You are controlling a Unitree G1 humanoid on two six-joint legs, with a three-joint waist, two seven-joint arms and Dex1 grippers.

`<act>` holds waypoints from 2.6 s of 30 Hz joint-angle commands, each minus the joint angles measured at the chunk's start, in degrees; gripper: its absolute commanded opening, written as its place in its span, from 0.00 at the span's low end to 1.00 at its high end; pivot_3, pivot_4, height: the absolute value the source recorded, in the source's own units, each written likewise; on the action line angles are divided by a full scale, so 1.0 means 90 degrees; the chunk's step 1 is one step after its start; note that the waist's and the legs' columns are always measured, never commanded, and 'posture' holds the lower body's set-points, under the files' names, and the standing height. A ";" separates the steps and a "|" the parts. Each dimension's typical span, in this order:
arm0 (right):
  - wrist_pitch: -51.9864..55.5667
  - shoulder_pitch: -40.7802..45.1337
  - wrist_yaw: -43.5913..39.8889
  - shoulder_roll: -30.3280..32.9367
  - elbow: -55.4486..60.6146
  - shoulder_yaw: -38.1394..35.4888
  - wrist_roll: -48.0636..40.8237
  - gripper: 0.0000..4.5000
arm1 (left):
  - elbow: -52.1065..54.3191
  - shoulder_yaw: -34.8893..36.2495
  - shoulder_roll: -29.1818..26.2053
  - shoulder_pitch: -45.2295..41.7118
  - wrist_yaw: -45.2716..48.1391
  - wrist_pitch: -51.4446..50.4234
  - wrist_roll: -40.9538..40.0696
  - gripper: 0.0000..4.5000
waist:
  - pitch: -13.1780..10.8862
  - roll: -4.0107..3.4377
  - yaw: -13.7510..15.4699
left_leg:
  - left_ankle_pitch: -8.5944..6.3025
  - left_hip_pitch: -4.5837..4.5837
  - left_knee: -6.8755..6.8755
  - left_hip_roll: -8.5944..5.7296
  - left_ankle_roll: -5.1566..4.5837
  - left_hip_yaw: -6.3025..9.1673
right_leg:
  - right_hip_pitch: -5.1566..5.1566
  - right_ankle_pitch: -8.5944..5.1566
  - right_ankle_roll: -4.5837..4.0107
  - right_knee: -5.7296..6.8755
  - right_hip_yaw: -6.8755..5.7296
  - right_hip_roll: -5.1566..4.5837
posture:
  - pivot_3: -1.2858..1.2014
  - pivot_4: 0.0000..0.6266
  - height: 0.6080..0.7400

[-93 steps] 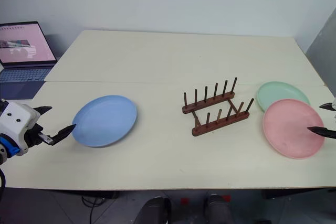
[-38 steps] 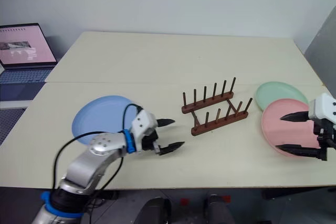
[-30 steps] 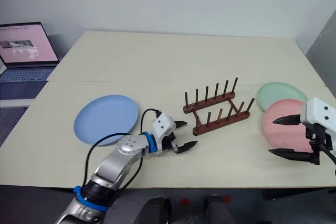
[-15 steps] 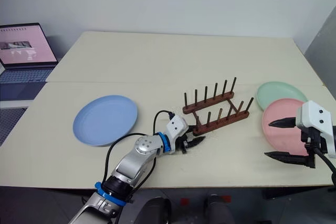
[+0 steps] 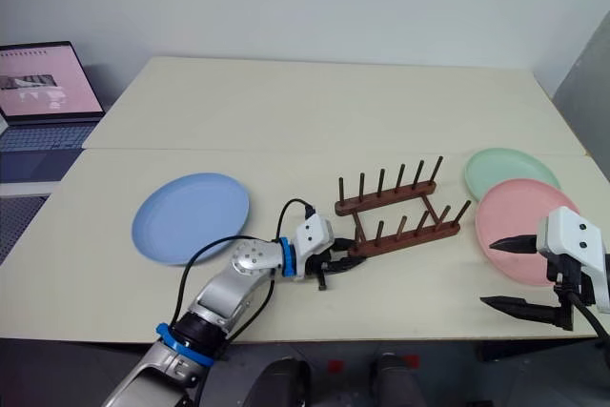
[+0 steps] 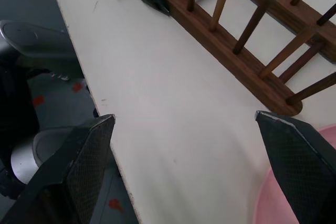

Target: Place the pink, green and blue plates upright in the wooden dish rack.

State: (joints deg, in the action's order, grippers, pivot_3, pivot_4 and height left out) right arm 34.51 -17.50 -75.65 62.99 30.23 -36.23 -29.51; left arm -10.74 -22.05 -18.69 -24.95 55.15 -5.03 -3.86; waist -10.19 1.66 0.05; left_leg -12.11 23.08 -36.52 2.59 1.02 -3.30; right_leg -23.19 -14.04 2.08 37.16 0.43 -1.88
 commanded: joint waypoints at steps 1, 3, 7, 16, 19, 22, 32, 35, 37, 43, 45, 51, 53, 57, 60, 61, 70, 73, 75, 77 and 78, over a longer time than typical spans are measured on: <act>0.0084 -0.0137 0.0079 -0.0106 0.0305 -0.0382 -0.0086 1.00 | -0.0189 -0.0014 0.0034 -0.0266 0.0291 0.0361 -0.0025 0.23 | 0.0000 -0.0001 0.0002 | 0.0000 0.0001 -0.0005 -0.0001 0.0000 -0.0001 | 0.0001 -0.0004 -0.0006 0.0000 0.0002 -0.0001 | 0.52 0.24 1.00; 0.0141 -0.0234 0.0157 -0.0192 0.0422 -0.0438 -0.0097 1.00 | -0.0377 -0.0039 0.0064 -0.0389 0.0478 0.0441 -0.0046 0.23 | 0.0000 0.0001 0.0002 | -0.0001 0.0007 -0.0012 -0.0002 -0.0001 -0.0001 | 0.0001 -0.0003 -0.0005 -0.0002 0.0002 -0.0003 | 0.52 0.24 1.00; 0.0208 -0.0336 0.0248 -0.0284 0.0575 -0.0486 -0.0104 1.00 | -0.0759 -0.0048 0.0202 -0.0592 0.0629 0.0542 -0.0026 0.23 | 0.0000 0.0000 0.0002 | -0.0004 0.0022 -0.0025 -0.0002 -0.0006 0.0003 | -0.0002 -0.0001 -0.0003 -0.0004 -0.0001 -0.0003 | 0.52 0.24 1.00; 0.0328 -0.0416 0.0442 -0.0309 0.0748 -0.0467 -0.0174 1.00 | -0.1841 0.0096 0.0480 -0.1124 0.0723 0.0942 0.0072 0.31 | -0.0001 0.0002 0.0005 | -0.0004 0.0046 -0.0046 -0.0002 -0.0007 0.0007 | -0.0004 0.0000 -0.0002 -0.0006 -0.0026 -0.0004 | 0.52 0.24 1.00; 0.0233 -0.0364 0.0550 -0.0313 0.0722 -0.0303 -0.0074 1.00 | -0.1690 0.0187 0.0328 -0.1154 0.0794 0.0990 0.0042 0.51 | -0.0001 0.0001 -0.0001 | -0.0004 0.0048 -0.0046 -0.0002 -0.0007 0.0007 | -0.0005 0.0000 -0.0001 -0.0007 -0.0030 -0.0004 | 0.52 0.24 1.00; 0.0016 -0.0324 0.0772 -0.0320 0.0641 -0.0027 0.0200 1.00 | -0.0996 0.0328 -0.0054 -0.0930 0.0977 0.0807 -0.0124 0.71 | -0.0002 0.0003 -0.0023 | -0.0004 0.0048 -0.0044 0.0001 -0.0007 0.0008 | -0.0006 0.0004 0.0005 -0.0006 -0.0030 -0.0002 | 0.52 0.24 1.00; -0.0532 0.0316 0.1387 -0.0027 -0.0017 0.1696 0.1290 0.91 | 0.2008 0.0418 -0.1397 0.0295 0.1526 -0.0909 -0.0875 0.37 | 0.0000 0.0001 0.0000 | -0.0004 0.0048 -0.0046 0.0010 -0.0007 0.0012 | -0.0009 -0.0001 -0.0004 -0.0004 -0.0026 -0.0022 | 0.52 0.24 1.00; -0.0733 0.0850 0.1538 0.0041 -0.0393 0.2537 0.1743 0.72 | 0.2135 0.0124 -0.1191 0.0469 0.1195 -0.1027 -0.0601 0.17 | 0.0001 0.0002 -0.0003 | -0.0004 0.0043 -0.0052 0.0007 -0.0008 0.0012 | -0.0006 0.0003 0.0002 -0.0007 -0.0013 -0.0025 | 0.52 0.24 1.00; -0.0810 0.1152 0.1689 -0.0032 -0.0656 0.2965 0.1993 0.56 | 0.1973 -0.0063 -0.0918 0.0418 0.0825 -0.1024 -0.0314 0.04 | 0.0000 0.0004 0.0016 | -0.0003 0.0045 -0.0054 0.0004 -0.0009 0.0011 | -0.0005 0.0003 0.0003 -0.0007 -0.0010 -0.0025 | 0.52 0.24 1.00; -0.0800 0.2018 0.2238 -0.0490 -0.1249 0.3868 0.2533 0.08 | 0.1029 -0.0416 -0.0056 0.0052 -0.0121 -0.0916 0.0396 0.00 | 0.0001 0.0004 0.0004 | -0.0003 0.0058 -0.0053 -0.0008 -0.0010 0.0010 | -0.0014 0.0005 0.0003 -0.0007 -0.0010 -0.0004 | 0.52 0.24 1.00; -0.0755 0.2219 0.2356 -0.0645 -0.1328 0.4084 0.2667 0.00 | 0.0713 -0.0438 0.0088 -0.0072 -0.0333 -0.0787 0.0580 0.00 | 0.0001 0.0003 0.0002 | -0.0003 0.0064 -0.0052 -0.0005 -0.0010 0.0009 | -0.0021 0.0007 0.0007 -0.0004 -0.0011 0.0002 | 0.52 0.24 1.00; -0.0787 0.2712 0.2852 -0.1223 -0.1729 0.4550 0.3045 0.00 | -0.0102 -0.0302 0.0290 -0.0454 -0.0909 -0.0280 0.0958 0.00 | 0.0002 0.0002 -0.0005 | -0.0003 0.0071 -0.0055 0.0004 -0.0010 0.0008 | -0.0030 0.0030 0.0026 -0.0002 -0.0012 0.0016 | 0.52 0.24 1.00; -0.0798 0.2844 0.2998 -0.1396 -0.1834 0.4636 0.3147 0.00 | -0.0287 -0.0279 0.0297 -0.0555 -0.0983 -0.0132 0.1011 0.00 | 0.0004 0.0005 -0.0015 | -0.0002 0.0070 -0.0059 0.0004 -0.0010 0.0007 | -0.0030 0.0036 0.0016 -0.0003 -0.0007 0.0016 | 0.52 0.24 1.00; -0.0876 0.3148 0.3282 -0.1650 -0.2122 0.4659 0.3330 0.00 | -0.0680 -0.0226 0.0364 -0.0799 -0.1134 0.0087 0.1072 0.00 | 0.0005 0.0006 -0.0021 | 0.0002 0.0066 -0.0065 0.0004 -0.0016 0.0006 | -0.0031 0.0046 -0.0001 -0.0006 0.0007 0.0018 | 0.52 0.24 1.00; -0.0912 0.3254 0.3343 -0.1722 -0.2244 0.4640 0.3384 0.00 | -0.0905 -0.0183 0.0413 -0.0930 -0.1243 0.0202 0.1105 0.00 | 0.0005 0.0006 -0.0018 | 0.0006 0.0066 -0.0068 0.0003 -0.0022 0.0001 | -0.0031 0.0052 0.0000 -0.0006 0.0012 0.0017 | 0.52 0.24 1.00; -0.0919 0.3290 0.3358 -0.1744 -0.2282 0.4638 0.3389 0.00 | -0.0999 -0.0165 0.0429 -0.0983 -0.1290 0.0237 0.1125 0.00 | 0.0005 0.0005 -0.0017 | 0.0006 0.0066 -0.0068 0.0003 -0.0022 0.0000 | -0.0031 0.0052 -0.0001 -0.0006 0.0013 0.0017 | 0.52 0.24 1.00; -0.1040 0.3494 0.3438 -0.1897 -0.2531 0.4681 0.3524 0.00 | -0.1500 -0.0097 0.0630 -0.1249 -0.1446 0.0489 0.1144 0.00 | 0.0005 0.0005 -0.0014 | 0.0006 0.0071 -0.0064 0.0002 -0.0023 -0.0008 | -0.0036 0.0062 0.0015 -0.0010 0.0015 0.0019 | 0.52 0.24 1.00; -0.1121 0.3541 0.3523 -0.1941 -0.2551 0.4648 0.3565 0.00 | -0.1356 -0.0089 0.0612 -0.1150 -0.1355 0.0478 0.1089 0.00 | 0.0005 0.0005 -0.0016 | 0.0006 0.0072 -0.0065 0.0002 -0.0023 -0.0008 | -0.0037 0.0061 0.0014 -0.0010 0.0016 0.0019 | 0.52 0.24 1.00; -0.1134 0.3543 0.3524 -0.1936 -0.2510 0.4623 0.3566 0.00 | -0.1194 -0.0078 0.0544 -0.1052 -0.1216 0.0426 0.1022 0.00 | 0.0005 0.0005 -0.0019 | 0.0006 0.0072 -0.0064 0.0002 -0.0023 -0.0008 | -0.0038 0.0061 0.0015 -0.0009 0.0016 0.0019 | 0.52 0.24 1.00; -0.1013 0.3391 0.3485 -0.1915 -0.2090 0.4435 0.3420 0.00 | -0.0523 -0.0097 0.0202 -0.0709 -0.0599 0.0120 0.0742 0.00 | 0.0006 0.0004 -0.0044 | 0.0006 0.0073 -0.0060 0.0004 -0.0023 -0.0008 | -0.0043 0.0062 0.0016 -0.0008 0.0018 0.0020 | 0.52 0.24 1.00; -0.0889 0.3266 0.3431 -0.1885 -0.1778 0.4288 0.3287 0.00 | -0.0155 -0.0059 -0.0001 -0.0530 -0.0330 -0.0078 0.0591 0.00 | 0.0006 0.0004 -0.0048 | 0.0006 0.0073 -0.0055 0.0007 -0.0022 -0.0007 | -0.0048 0.0067 0.0024 -0.0007 0.0026 0.0024 | 0.52 0.24 1.00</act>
State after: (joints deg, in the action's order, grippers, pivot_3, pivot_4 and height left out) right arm 25.85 12.18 -44.67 45.22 9.14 5.36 1.58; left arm -17.13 -23.20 -16.91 -31.20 48.35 -3.62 3.82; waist -10.14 1.69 -0.38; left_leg -12.06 23.78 -36.97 2.68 0.82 -3.35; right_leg -23.70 -13.44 2.29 37.12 0.68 -1.65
